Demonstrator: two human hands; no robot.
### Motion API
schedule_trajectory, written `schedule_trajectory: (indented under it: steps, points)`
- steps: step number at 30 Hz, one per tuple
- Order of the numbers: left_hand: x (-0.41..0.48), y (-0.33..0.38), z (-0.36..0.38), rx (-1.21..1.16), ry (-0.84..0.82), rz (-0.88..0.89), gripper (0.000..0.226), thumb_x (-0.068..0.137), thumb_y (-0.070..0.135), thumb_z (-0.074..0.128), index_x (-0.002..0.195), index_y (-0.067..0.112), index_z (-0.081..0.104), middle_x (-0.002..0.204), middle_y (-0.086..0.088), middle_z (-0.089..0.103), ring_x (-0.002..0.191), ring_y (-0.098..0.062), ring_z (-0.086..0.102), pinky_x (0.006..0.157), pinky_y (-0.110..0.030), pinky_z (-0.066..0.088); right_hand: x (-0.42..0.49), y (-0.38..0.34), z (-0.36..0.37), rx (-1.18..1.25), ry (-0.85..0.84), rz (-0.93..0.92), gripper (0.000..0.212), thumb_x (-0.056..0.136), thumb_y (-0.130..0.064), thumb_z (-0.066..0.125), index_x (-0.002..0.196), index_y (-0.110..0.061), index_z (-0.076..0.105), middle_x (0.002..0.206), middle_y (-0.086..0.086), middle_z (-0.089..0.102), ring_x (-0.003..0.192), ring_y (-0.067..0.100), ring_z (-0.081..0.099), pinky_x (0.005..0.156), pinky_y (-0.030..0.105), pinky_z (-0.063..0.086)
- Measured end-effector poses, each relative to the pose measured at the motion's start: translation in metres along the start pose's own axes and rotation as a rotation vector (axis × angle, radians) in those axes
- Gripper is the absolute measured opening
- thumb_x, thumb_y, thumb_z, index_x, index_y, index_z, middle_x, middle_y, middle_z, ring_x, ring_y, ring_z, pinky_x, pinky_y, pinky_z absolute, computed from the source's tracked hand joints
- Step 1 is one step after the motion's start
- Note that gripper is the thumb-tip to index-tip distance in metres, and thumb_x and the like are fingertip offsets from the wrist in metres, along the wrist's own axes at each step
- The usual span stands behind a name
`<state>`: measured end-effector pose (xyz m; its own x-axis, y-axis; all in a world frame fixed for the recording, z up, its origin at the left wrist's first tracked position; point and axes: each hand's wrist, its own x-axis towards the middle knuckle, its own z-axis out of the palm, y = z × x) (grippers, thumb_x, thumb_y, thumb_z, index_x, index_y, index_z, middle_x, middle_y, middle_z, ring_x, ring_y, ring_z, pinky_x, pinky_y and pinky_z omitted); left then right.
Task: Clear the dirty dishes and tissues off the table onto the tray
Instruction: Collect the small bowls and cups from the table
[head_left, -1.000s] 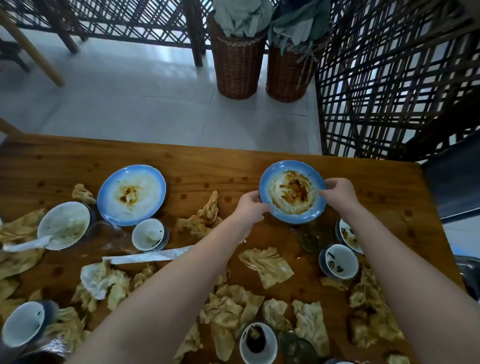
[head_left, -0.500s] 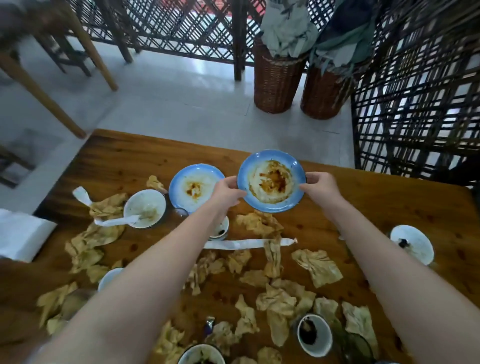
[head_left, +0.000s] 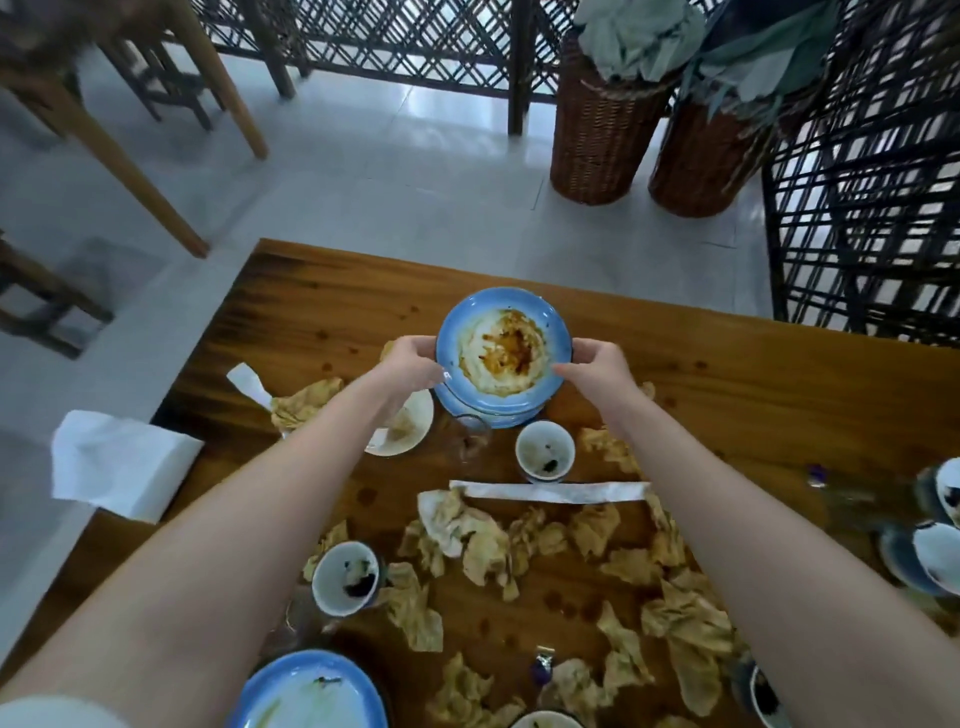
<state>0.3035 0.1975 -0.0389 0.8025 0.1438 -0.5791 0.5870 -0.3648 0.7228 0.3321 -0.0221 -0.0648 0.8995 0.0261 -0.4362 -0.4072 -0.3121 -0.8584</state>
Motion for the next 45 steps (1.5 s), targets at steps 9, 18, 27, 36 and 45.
schedule_trajectory:
  steps: [9,18,27,36,45]
  points:
    - [0.039,-0.008,-0.007,0.313,0.036,0.019,0.021,0.087,0.007,0.061,0.105,0.011,0.069,0.1,-0.005,0.068,0.092,-0.018,0.062,0.079,-0.032,0.054,0.009,0.021,0.017,-0.063,0.059,0.108,0.038,0.085,-0.008,0.067,0.122,-0.007,0.059,0.086,-0.014,0.056,0.082,0.003,0.053,0.069,0.016,0.039]
    - [0.053,-0.01,-0.019,0.394,-0.043,0.056,0.039,0.092,0.007,0.057,0.132,0.01,0.055,0.121,-0.009,0.062,0.098,-0.02,0.061,0.074,-0.025,0.051,0.016,0.025,0.022,-0.11,0.077,0.14,0.049,0.087,-0.002,0.063,0.133,-0.01,0.048,0.124,0.005,0.057,0.103,0.014,0.053,0.089,0.033,0.05]
    - [0.058,-0.014,-0.019,0.28,-0.043,0.126,0.042,0.095,0.005,0.053,0.136,0.011,0.05,0.124,-0.007,0.061,0.105,-0.02,0.06,0.076,-0.029,0.055,0.009,0.012,0.028,-0.021,0.168,0.065,0.049,0.084,0.006,0.063,0.128,-0.013,0.055,0.081,-0.021,0.053,0.072,0.001,0.056,0.058,0.017,0.05]
    - [0.025,0.012,-0.026,0.036,0.054,0.281,0.041,0.093,0.01,0.06,0.133,0.015,0.055,0.096,0.014,0.063,0.086,-0.003,0.06,0.058,-0.014,0.049,-0.033,-0.023,0.01,0.041,0.217,-0.039,0.032,0.082,0.002,0.067,0.089,-0.029,0.067,0.066,-0.029,0.063,0.07,-0.009,0.061,0.053,0.011,0.049]
    - [-0.078,-0.019,-0.031,-0.046,0.029,0.296,0.033,0.089,0.006,0.064,0.121,0.009,0.064,0.096,0.008,0.068,0.086,-0.004,0.065,0.062,-0.012,0.053,-0.13,-0.017,0.01,0.058,0.127,-0.067,0.042,0.081,0.012,0.057,0.092,-0.026,0.07,0.088,-0.012,0.072,0.084,-0.001,0.065,0.059,0.012,0.051]
